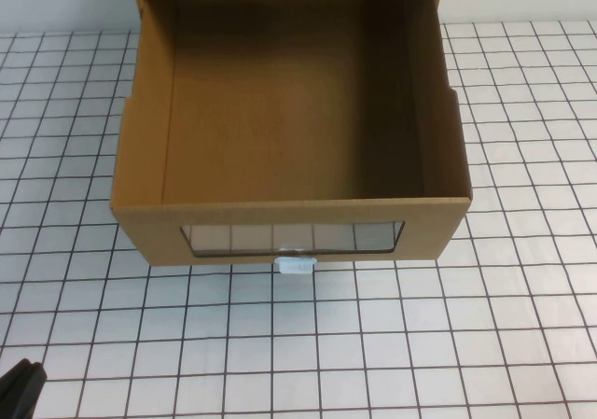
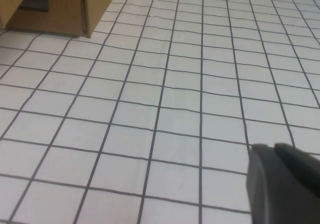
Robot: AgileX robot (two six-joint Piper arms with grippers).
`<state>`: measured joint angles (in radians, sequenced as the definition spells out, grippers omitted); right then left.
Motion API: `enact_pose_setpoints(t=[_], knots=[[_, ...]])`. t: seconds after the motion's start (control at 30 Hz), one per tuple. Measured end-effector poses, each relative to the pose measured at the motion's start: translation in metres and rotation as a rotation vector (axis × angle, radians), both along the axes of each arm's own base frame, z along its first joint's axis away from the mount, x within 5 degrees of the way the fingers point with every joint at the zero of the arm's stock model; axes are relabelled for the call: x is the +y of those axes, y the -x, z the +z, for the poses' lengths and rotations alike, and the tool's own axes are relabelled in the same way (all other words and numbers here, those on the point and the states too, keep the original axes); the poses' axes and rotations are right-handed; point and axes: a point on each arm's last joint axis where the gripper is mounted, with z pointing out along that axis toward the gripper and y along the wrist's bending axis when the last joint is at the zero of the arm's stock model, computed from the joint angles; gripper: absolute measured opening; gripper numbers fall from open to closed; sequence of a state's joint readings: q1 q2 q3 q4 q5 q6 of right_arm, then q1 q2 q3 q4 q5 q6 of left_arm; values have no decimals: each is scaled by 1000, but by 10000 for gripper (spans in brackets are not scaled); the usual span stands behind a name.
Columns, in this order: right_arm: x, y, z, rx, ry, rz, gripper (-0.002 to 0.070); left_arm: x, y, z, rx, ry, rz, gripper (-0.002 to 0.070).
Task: Open the shoe box
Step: 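Pull the top drawer of the cardboard box fully open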
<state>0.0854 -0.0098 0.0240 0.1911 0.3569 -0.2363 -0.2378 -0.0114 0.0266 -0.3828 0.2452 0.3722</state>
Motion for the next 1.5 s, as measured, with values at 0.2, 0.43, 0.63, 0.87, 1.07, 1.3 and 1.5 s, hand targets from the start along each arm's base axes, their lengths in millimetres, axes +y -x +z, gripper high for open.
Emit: enact_pose_setpoints(t=[0.2, 0.43, 0.63, 0.87, 1.07, 1.3, 1.5], knots=[[0, 0, 0, 0, 0, 0, -14, 0, 0, 0, 0, 0, 0, -2], [0, 0, 0, 0, -1, 0, -13, 0, 0, 0, 0, 0, 0, -2], [0, 0, 0, 0, -2, 0, -13, 1, 0, 0, -16, -60, 2, -2], [0, 0, 0, 0, -3, 0, -13, 12, -2, -4, 34, -44, 172, -2], [0, 0, 0, -1, -3, 0, -13, 15, 0, -13, 139, -70, 209, -2], [0, 0, 0, -3, -3, 0, -13, 15, 0, -14, 144, -86, 207, -2], [0, 0, 0, -3, -3, 0, -13, 15, 0, -14, 143, -88, 208, -2]])
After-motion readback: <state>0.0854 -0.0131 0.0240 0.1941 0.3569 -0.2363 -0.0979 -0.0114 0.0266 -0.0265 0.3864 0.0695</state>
